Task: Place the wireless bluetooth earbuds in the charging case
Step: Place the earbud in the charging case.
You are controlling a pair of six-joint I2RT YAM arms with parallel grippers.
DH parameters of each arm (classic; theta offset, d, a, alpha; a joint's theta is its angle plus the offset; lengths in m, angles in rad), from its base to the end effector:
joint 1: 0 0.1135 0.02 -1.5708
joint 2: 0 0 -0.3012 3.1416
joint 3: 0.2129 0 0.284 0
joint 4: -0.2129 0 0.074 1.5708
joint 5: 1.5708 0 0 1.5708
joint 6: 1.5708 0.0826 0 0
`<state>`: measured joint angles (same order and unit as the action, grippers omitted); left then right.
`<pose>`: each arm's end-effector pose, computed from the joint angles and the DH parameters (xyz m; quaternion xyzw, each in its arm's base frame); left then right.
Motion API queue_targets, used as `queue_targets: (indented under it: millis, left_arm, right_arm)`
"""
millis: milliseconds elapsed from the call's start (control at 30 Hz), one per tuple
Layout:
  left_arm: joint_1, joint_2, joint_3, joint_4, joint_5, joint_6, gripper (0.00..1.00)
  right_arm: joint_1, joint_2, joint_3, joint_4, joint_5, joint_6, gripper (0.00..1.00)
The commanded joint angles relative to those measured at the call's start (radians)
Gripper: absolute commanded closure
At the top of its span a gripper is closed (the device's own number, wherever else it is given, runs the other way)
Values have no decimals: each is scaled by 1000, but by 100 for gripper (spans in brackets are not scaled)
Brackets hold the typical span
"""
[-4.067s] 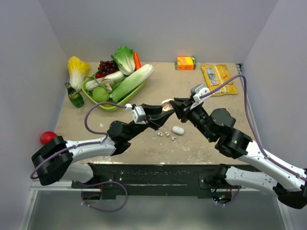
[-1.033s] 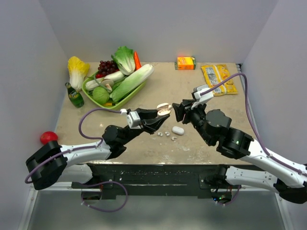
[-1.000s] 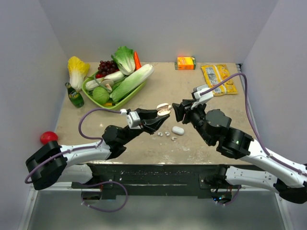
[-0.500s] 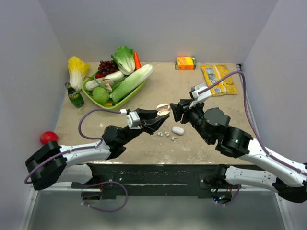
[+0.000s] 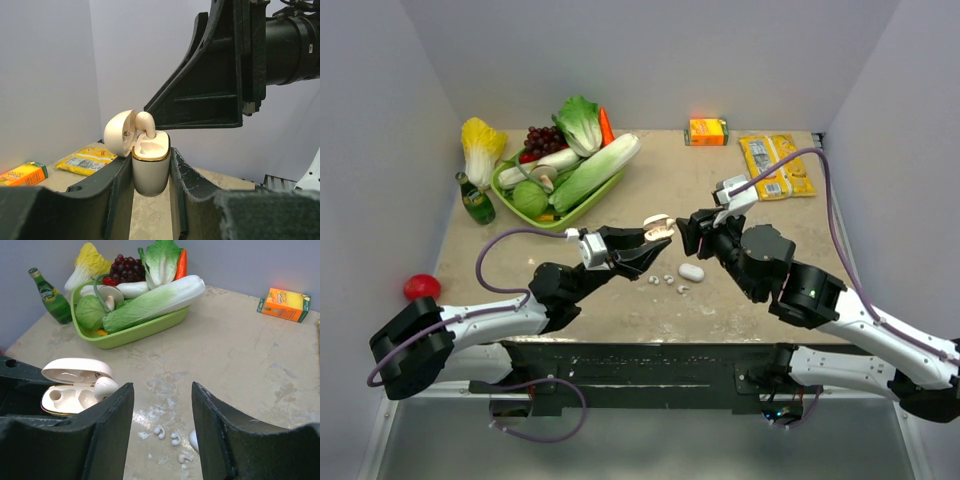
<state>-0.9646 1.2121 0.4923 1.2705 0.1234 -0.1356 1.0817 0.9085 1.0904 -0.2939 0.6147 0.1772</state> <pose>0.1600 -0.2486 0.3393 0.2455 0.4243 -0.4810 0.7268 0.1537 0.1873 0.4444 -0.1292 0.7273 0.1916 0.6462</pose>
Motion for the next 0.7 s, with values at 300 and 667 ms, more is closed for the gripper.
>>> queue_targets:
  millis: [300, 667]
  left_arm:
    - [1, -25, -9, 503, 1, 31, 100]
    - [1, -37, -17, 497, 18, 16, 100]
  right_arm:
    - [4, -51, 5, 79, -125, -24, 46]
    - [3, -88, -1, 76, -141, 62, 43]
